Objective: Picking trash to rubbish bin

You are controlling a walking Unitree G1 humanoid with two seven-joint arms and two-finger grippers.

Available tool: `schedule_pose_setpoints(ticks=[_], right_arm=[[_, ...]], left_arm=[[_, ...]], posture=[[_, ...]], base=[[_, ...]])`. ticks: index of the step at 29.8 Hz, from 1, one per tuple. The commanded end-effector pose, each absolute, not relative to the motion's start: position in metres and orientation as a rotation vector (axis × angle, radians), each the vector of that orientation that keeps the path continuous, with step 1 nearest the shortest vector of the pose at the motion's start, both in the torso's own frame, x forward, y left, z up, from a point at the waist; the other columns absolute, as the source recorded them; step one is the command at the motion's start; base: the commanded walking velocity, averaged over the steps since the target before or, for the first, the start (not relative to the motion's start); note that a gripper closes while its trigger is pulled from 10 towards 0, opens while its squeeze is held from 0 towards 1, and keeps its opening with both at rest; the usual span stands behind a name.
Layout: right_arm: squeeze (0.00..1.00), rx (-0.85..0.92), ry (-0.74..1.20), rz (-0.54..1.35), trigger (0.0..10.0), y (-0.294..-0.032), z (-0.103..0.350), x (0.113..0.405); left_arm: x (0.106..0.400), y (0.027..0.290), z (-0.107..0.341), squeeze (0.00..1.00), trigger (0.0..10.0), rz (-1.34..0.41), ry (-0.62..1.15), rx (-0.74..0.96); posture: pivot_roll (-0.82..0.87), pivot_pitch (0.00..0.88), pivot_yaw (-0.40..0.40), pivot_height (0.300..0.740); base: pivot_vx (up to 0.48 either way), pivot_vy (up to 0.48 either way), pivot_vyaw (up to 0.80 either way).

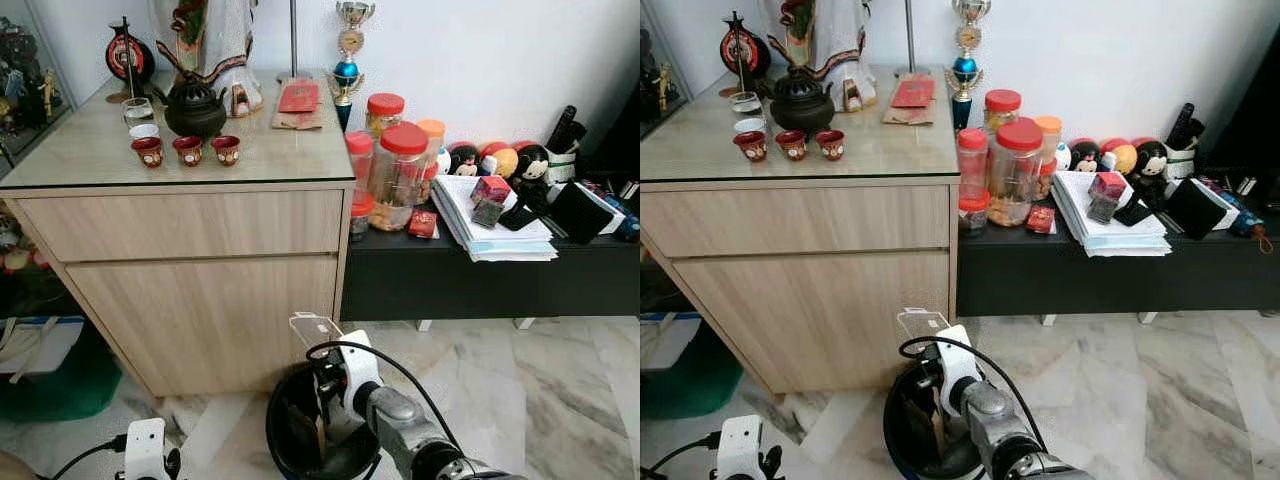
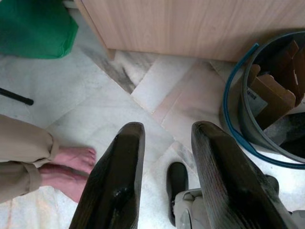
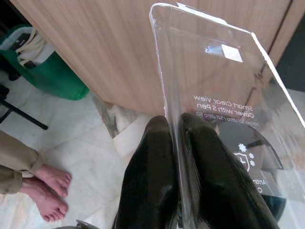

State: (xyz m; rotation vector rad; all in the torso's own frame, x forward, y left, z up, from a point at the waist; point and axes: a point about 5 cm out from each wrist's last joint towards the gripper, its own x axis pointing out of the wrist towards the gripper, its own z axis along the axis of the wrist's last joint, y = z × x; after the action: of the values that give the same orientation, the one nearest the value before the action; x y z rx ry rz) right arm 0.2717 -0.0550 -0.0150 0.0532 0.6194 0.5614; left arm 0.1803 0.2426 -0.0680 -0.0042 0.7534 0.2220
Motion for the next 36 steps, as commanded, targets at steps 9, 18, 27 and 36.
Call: schedule_pose_setpoints(ticks=[9, 18, 27, 36], right_arm=[[1.0, 0.055, 0.586, 0.576, 10.0, -0.05, -0.007, 0.279], [1.0, 0.05, 0.582, 0.572, 10.0, -0.05, -0.006, 0.28], [1.0, 0.052, 0.582, 0.554, 10.0, -0.054, -0.007, 0.28], [0.0, 0.028, 0.615, 0.507, 10.0, -0.069, -0.018, 0.273]], left_arm=[[0.177, 0.242, -0.07, 0.0, 10.0, 0.231, 0.755, -0.018], [0.177, 0.242, -0.069, 0.0, 10.0, 0.232, 0.755, -0.018], [0.178, 0.243, -0.069, 0.0, 10.0, 0.233, 0.754, -0.016], [0.178, 0.244, -0.069, 0.0, 10.0, 0.236, 0.755, -0.012]], posture=[[-0.01, 0.031, -0.061, 0.74], [-0.01, 0.031, -0.061, 0.74], [0.0, 0.026, -0.059, 0.74], [-0.01, 0.026, -0.054, 0.74]], base=[[0.0, 0.0, 0.0], [0.0, 0.0, 0.0], [0.0, 0.0, 0.0], [0.0, 0.0, 0.0]])
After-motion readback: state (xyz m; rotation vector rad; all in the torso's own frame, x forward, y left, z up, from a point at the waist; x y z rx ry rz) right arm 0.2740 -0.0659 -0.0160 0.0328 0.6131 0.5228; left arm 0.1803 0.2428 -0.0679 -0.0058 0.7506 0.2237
